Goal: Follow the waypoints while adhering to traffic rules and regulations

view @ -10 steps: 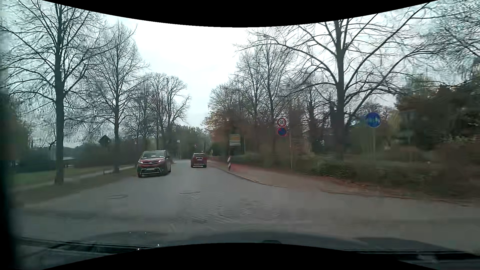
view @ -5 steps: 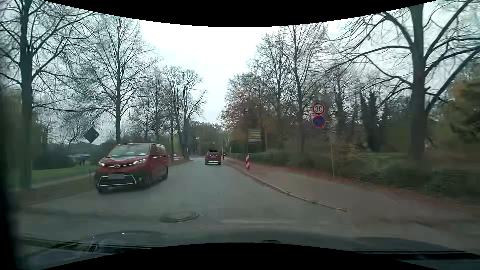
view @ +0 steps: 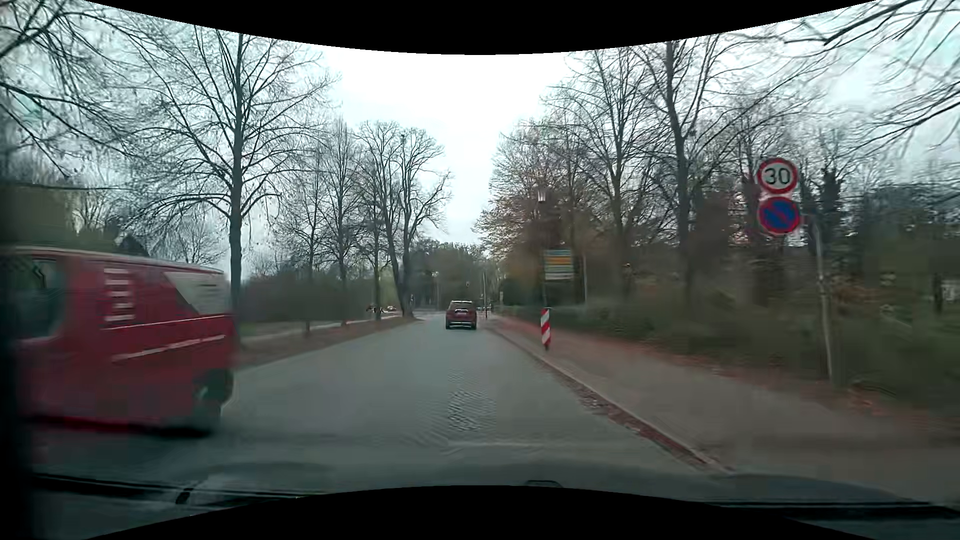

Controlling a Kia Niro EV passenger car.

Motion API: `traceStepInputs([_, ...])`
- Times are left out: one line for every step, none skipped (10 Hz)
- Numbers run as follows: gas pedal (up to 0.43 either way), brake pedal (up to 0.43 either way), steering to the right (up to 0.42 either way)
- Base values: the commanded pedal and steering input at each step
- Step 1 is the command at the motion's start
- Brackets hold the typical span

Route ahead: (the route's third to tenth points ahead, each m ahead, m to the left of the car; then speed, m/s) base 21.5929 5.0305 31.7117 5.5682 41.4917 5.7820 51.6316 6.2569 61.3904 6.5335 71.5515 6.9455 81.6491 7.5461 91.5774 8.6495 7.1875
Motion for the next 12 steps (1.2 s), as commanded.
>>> traceStepInputs([0.118,0.000,-0.096])
traceStepInputs([0.110,0.000,-0.083])
traceStepInputs([0.110,0.000,-0.078])
traceStepInputs([0.110,0.000,-0.075])
traceStepInputs([0.110,0.000,-0.068])
traceStepInputs([0.118,0.000,-0.059])
traceStepInputs([0.118,0.000,-0.050])
traceStepInputs([0.118,0.000,-0.041])
traceStepInputs([0.130,0.000,-0.026])
traceStepInputs([0.138,0.000,-0.014])
traceStepInputs([0.138,0.000,-0.005])
traceStepInputs([0.138,0.000,-0.004])
